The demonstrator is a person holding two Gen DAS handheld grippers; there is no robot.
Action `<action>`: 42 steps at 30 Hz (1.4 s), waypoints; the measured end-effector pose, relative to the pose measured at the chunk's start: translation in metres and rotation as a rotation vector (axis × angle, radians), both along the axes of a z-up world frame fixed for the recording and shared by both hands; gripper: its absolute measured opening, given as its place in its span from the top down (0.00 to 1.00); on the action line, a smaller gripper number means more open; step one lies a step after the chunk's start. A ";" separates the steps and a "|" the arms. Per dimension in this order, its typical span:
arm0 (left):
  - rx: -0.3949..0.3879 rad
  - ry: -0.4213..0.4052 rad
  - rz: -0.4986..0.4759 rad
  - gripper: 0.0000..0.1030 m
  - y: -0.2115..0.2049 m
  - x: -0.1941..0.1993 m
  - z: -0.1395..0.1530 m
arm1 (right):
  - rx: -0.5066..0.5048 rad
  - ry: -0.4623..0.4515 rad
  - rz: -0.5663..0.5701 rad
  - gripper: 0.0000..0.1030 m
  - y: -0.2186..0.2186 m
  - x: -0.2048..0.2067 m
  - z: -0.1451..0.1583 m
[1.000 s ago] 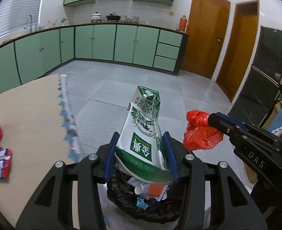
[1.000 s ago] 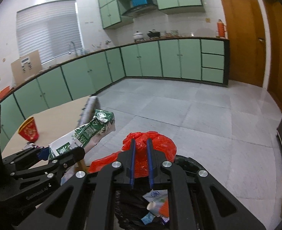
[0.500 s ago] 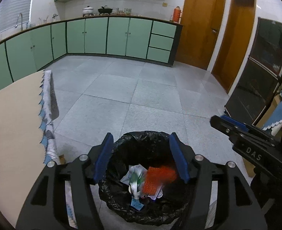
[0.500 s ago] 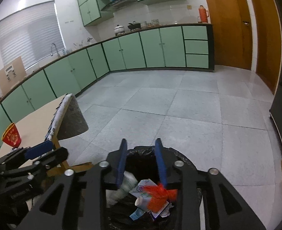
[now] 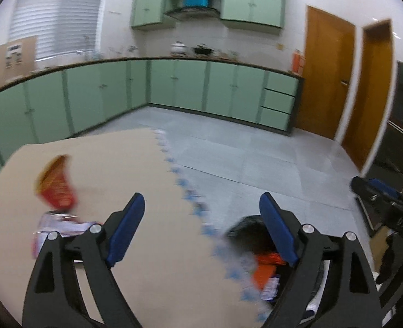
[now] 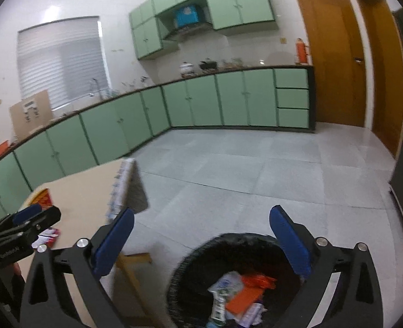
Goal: Collect trash
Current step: 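Move both grippers back toward the red paper cup on the table, then grasp the red-gold paper cup with the right gripper and lift it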
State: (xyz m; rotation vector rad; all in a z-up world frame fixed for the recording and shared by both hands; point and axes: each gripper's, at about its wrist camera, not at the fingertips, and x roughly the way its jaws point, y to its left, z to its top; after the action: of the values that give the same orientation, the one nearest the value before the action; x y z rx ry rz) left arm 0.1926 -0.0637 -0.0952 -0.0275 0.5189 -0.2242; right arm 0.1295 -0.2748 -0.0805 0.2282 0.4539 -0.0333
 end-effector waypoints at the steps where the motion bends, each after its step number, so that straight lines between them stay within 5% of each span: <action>1: 0.002 -0.005 0.028 0.19 0.012 -0.003 0.002 | -0.002 -0.004 0.014 0.05 0.007 0.002 0.002; 15: 0.053 -0.054 0.390 0.19 0.167 -0.026 0.022 | -0.070 -0.039 0.298 0.05 0.168 0.036 0.017; 26: 0.057 -0.021 0.512 0.19 0.242 -0.029 0.012 | -0.126 -0.033 0.416 0.05 0.294 0.079 0.012; 42: 0.057 0.017 0.570 0.19 0.293 -0.012 -0.006 | -0.157 0.070 0.373 0.08 0.361 0.136 -0.026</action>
State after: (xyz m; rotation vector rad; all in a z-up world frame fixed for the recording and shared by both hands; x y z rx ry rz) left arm 0.1808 0.2289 -0.1010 -0.1195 0.5143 0.3478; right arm 0.2653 0.0864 -0.1064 -0.0142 0.5548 0.2883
